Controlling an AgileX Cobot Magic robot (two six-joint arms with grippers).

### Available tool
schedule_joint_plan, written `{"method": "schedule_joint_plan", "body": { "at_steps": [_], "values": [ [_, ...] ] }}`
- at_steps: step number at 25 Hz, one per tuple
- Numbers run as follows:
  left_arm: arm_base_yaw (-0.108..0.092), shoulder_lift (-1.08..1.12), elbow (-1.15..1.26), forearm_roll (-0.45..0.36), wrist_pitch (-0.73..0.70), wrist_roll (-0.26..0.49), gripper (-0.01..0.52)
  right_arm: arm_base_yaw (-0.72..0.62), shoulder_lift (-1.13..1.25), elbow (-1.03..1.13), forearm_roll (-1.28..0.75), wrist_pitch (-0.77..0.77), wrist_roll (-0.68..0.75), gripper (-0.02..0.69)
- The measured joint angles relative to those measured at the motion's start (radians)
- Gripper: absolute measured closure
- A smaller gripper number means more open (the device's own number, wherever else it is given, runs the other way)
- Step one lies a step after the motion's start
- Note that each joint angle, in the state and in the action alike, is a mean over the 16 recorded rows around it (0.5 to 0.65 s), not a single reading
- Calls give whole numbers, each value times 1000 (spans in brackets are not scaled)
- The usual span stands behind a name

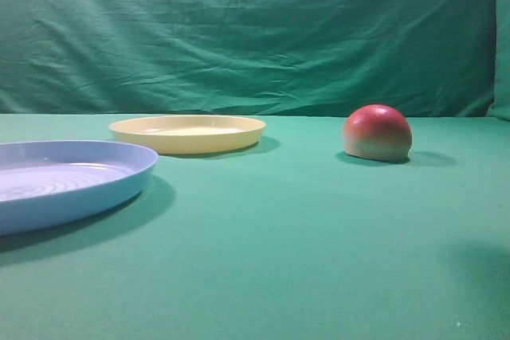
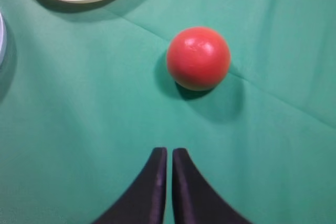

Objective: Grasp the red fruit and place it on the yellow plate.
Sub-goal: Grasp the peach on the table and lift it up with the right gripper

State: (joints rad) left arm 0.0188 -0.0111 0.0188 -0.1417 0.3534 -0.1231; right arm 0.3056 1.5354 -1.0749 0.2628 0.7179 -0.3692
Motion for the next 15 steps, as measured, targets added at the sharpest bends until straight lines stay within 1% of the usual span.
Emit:
{"method": "schedule_joint_plan", "body": {
  "at_steps": [8, 10, 12, 14, 15],
  "values": [
    [0, 0, 0, 0, 0, 0, 357, 8, 160, -53, 27, -86, -27, 181],
    [0, 0, 0, 0, 0, 0, 357, 8, 195, -60, 33, -111, -33, 110],
    [0, 0, 0, 0, 0, 0, 357, 8, 228, -67, 38, -137, -40, 56],
    [0, 0, 0, 0, 0, 0, 357, 9, 259, -73, 41, -162, -49, 34],
    [0, 0, 0, 0, 0, 0, 357, 10, 275, -77, 42, -174, -54, 36]
  ]
}}
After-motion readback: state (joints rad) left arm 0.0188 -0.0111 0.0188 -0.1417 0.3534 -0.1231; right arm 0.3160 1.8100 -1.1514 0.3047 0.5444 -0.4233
